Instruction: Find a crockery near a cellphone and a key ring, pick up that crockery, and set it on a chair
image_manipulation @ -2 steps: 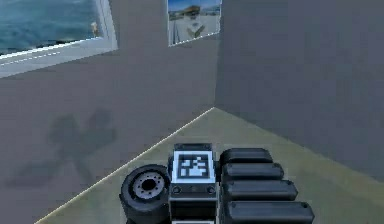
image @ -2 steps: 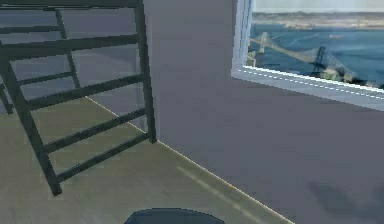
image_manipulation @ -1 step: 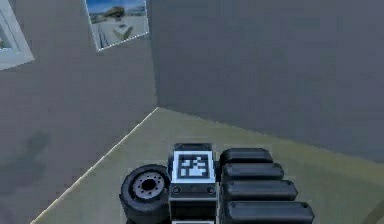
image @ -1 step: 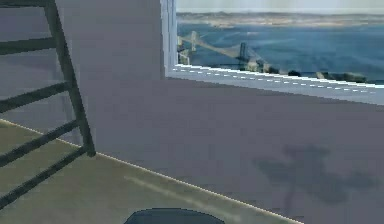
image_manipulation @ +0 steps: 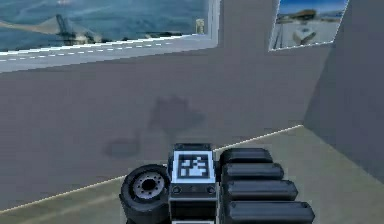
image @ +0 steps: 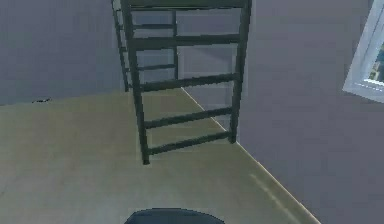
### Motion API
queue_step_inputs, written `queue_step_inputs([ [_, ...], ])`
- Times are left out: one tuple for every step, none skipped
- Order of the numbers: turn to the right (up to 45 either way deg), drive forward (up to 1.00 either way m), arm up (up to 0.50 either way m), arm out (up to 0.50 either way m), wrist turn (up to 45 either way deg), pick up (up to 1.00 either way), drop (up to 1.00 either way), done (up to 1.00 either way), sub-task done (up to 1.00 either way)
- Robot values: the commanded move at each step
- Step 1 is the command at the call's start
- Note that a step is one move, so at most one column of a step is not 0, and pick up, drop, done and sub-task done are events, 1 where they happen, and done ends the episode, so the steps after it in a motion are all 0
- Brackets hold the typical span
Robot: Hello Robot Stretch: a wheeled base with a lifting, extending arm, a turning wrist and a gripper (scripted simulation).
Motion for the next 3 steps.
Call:
queue_step_inputs([
  [-24.0,0.00,0.00,0.00,0.0,0.00,0.00,0.00,0.00],
  [45.0,0.00,0.00,0.00,0.0,0.00,0.00,0.00,0.00],
  [30.0,0.00,0.00,0.00,0.0,0.00,0.00,0.00,0.00],
])
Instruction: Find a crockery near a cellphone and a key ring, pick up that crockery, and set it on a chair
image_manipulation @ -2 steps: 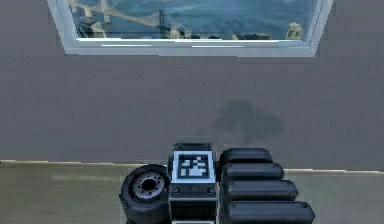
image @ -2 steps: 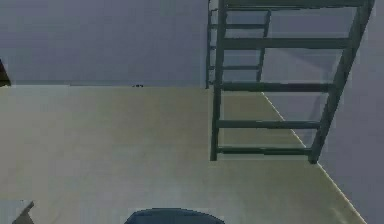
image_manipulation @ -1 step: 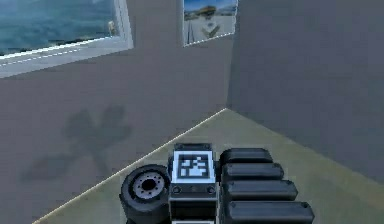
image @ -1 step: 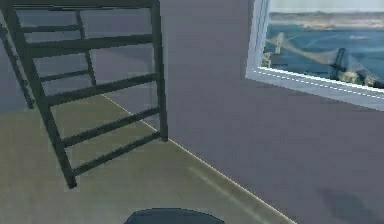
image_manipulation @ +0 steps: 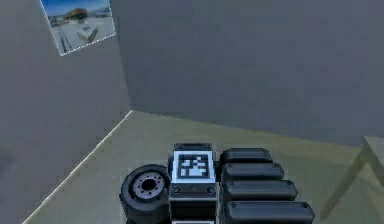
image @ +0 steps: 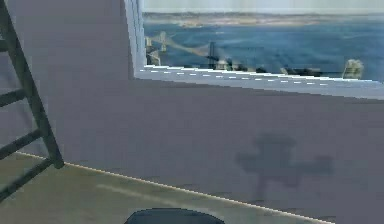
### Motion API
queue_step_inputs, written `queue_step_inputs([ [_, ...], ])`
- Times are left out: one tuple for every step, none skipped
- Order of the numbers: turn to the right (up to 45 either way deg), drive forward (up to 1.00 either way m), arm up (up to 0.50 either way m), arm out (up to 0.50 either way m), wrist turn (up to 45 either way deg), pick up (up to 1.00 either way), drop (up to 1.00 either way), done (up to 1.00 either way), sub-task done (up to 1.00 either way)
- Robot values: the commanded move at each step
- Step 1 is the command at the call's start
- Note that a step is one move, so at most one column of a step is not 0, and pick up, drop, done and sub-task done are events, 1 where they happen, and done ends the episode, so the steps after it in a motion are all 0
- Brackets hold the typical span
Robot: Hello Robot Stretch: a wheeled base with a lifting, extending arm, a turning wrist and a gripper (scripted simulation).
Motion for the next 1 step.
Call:
queue_step_inputs([
  [-45.0,0.00,0.00,0.00,0.0,0.00,0.00,0.00,0.00],
])
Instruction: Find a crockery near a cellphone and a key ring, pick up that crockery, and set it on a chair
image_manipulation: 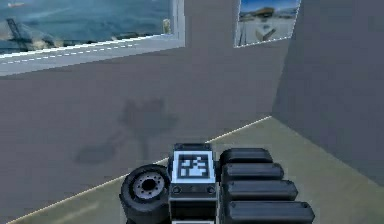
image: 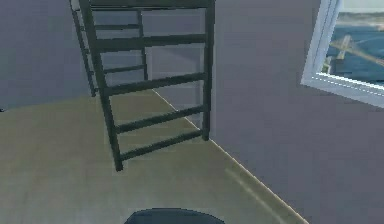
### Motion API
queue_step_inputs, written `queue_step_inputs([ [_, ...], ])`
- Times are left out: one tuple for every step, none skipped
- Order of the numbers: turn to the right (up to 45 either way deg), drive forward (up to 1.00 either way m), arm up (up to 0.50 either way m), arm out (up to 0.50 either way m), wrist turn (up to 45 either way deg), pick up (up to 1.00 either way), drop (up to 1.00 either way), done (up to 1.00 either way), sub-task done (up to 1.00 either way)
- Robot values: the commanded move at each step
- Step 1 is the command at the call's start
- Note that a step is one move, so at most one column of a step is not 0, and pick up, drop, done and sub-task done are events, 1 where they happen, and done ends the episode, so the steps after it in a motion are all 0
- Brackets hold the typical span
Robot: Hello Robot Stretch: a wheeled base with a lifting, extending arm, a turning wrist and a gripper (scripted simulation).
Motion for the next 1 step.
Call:
queue_step_inputs([
  [-45.0,0.00,0.00,0.00,0.0,0.00,0.00,0.00,0.00],
])
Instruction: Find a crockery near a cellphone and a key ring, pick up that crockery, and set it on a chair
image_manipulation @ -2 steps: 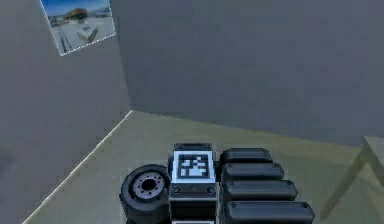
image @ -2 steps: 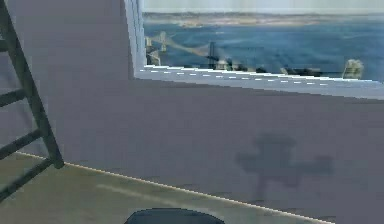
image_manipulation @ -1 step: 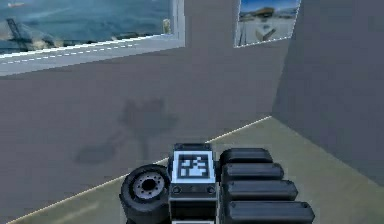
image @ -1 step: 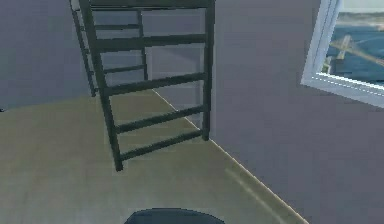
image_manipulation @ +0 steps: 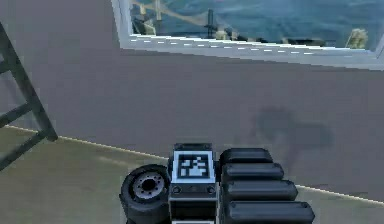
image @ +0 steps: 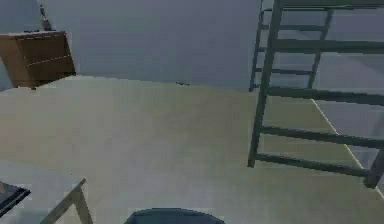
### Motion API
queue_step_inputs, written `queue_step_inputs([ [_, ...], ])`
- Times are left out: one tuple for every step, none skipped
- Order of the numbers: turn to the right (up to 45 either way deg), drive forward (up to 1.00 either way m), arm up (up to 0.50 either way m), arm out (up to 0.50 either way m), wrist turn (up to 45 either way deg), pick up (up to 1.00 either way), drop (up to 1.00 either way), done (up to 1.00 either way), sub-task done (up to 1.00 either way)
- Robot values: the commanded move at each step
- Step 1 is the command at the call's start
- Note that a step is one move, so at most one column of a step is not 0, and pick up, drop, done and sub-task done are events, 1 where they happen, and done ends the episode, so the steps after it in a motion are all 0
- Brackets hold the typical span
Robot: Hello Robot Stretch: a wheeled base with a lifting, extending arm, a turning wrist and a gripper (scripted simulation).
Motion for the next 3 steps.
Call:
queue_step_inputs([
  [45.0,0.00,0.00,0.00,0.0,0.00,0.00,0.00,0.00],
  [45.0,0.00,0.00,0.00,0.0,0.00,0.00,0.00,0.00],
  [9.0,0.00,0.00,0.00,0.0,0.00,0.00,0.00,0.00],
])
